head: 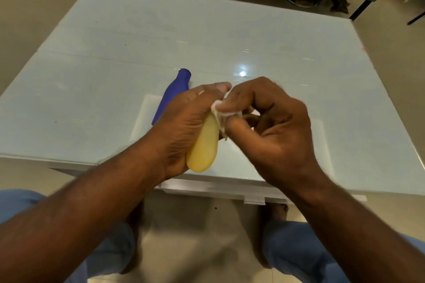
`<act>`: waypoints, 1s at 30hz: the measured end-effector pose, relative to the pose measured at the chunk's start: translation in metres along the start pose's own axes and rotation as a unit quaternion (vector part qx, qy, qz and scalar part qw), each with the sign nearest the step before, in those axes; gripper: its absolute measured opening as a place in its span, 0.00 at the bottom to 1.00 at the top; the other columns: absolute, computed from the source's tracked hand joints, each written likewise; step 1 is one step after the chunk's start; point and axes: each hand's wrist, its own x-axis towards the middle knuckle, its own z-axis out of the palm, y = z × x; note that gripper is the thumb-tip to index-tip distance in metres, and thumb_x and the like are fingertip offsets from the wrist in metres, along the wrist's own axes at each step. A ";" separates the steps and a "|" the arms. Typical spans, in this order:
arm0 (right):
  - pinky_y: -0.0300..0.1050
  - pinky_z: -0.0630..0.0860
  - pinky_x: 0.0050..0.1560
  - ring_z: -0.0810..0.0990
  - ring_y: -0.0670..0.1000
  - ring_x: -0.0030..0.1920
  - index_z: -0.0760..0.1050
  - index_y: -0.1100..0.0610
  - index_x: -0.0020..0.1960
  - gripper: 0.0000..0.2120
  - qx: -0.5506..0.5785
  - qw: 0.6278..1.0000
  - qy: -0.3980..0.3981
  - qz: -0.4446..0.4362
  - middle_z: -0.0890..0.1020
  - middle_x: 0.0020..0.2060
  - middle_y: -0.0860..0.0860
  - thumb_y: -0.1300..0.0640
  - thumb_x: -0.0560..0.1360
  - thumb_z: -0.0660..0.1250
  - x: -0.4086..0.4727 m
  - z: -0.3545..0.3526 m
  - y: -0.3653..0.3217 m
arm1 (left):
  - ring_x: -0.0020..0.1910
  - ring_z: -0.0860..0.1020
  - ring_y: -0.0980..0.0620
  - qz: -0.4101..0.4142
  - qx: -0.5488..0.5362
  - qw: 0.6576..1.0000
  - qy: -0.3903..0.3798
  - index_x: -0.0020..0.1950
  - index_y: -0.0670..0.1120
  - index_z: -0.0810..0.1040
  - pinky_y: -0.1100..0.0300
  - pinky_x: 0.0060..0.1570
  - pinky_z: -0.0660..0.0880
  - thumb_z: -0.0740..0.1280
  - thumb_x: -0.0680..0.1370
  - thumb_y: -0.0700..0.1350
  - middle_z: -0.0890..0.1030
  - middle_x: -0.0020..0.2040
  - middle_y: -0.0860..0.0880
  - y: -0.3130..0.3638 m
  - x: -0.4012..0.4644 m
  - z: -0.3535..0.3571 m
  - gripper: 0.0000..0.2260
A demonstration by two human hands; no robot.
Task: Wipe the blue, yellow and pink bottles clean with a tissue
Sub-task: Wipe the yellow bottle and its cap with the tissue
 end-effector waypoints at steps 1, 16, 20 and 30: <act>0.58 0.84 0.41 0.86 0.56 0.49 0.83 0.59 0.48 0.06 -0.003 1.000 0.016 0.008 0.84 0.45 0.56 0.69 0.76 0.74 0.002 -0.002 0.002 | 0.54 0.85 0.41 0.008 0.015 1.000 -0.007 0.45 0.56 0.88 0.47 0.56 0.82 0.65 0.83 0.44 0.87 0.48 0.44 -0.003 -0.001 0.002 0.14; 0.58 0.82 0.43 0.84 0.54 0.45 0.85 0.56 0.45 0.07 -0.059 0.998 0.000 0.028 0.83 0.41 0.54 0.67 0.74 0.75 0.003 -0.005 0.009 | 0.51 0.87 0.49 0.027 0.041 0.999 0.020 0.50 0.54 0.87 0.54 0.47 0.84 0.64 0.83 0.46 0.88 0.47 0.52 -0.006 -0.001 0.004 0.12; 0.54 0.80 0.50 0.84 0.57 0.43 0.85 0.60 0.39 0.09 -0.041 0.995 -0.090 -0.003 0.85 0.38 0.54 0.72 0.68 0.74 -0.006 -0.002 0.000 | 0.52 0.87 0.46 0.019 -0.031 0.997 0.065 0.64 0.42 0.78 0.48 0.53 0.84 0.63 0.83 0.44 0.87 0.53 0.44 0.006 0.001 0.000 0.12; 0.55 0.87 0.53 0.88 0.53 0.54 0.86 0.54 0.54 0.09 -0.023 0.996 0.011 0.090 0.89 0.50 0.50 0.66 0.79 0.75 0.002 -0.006 0.008 | 0.52 0.86 0.45 -0.031 -0.100 0.993 0.045 0.66 0.43 0.80 0.54 0.46 0.84 0.57 0.85 0.54 0.87 0.55 0.44 0.005 -0.003 0.001 0.19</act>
